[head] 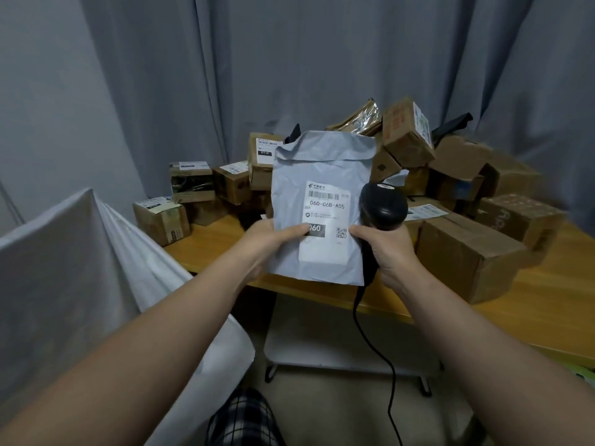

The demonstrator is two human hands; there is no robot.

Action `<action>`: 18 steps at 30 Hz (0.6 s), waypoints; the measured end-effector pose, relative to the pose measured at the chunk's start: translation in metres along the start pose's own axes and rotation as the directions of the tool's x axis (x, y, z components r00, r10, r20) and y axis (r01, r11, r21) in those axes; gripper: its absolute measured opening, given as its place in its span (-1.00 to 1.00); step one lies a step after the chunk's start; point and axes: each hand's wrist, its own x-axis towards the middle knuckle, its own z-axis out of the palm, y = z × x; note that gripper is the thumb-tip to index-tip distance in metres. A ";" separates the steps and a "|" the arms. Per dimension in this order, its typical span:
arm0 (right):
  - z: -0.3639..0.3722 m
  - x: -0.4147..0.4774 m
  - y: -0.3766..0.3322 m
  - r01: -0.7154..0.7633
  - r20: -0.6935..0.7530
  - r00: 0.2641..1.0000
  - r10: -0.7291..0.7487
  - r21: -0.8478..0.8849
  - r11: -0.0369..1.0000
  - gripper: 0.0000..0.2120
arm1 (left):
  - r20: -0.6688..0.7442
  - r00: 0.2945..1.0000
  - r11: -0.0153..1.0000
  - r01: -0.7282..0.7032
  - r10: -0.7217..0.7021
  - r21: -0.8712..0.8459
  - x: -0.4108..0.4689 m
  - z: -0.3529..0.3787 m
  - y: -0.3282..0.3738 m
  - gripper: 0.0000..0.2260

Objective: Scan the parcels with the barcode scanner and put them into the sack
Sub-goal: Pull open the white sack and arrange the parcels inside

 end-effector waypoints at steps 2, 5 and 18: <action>0.004 -0.002 0.001 0.017 0.016 1.000 -0.017 -0.034 0.999 -0.75 | -0.108 0.993 0.999 -0.050 0.048 -0.021 0.000 0.011 -0.008 -0.78; 0.005 -0.009 0.004 0.127 -0.018 0.991 -0.133 -0.188 0.974 -0.67 | -0.240 0.966 0.987 -0.126 0.098 -0.101 0.004 0.015 -0.011 -0.83; 0.015 -0.044 0.019 0.291 0.169 0.954 -0.248 -0.321 0.901 -0.73 | -0.342 0.931 0.952 -0.213 0.130 -0.218 0.011 0.008 -0.027 -0.82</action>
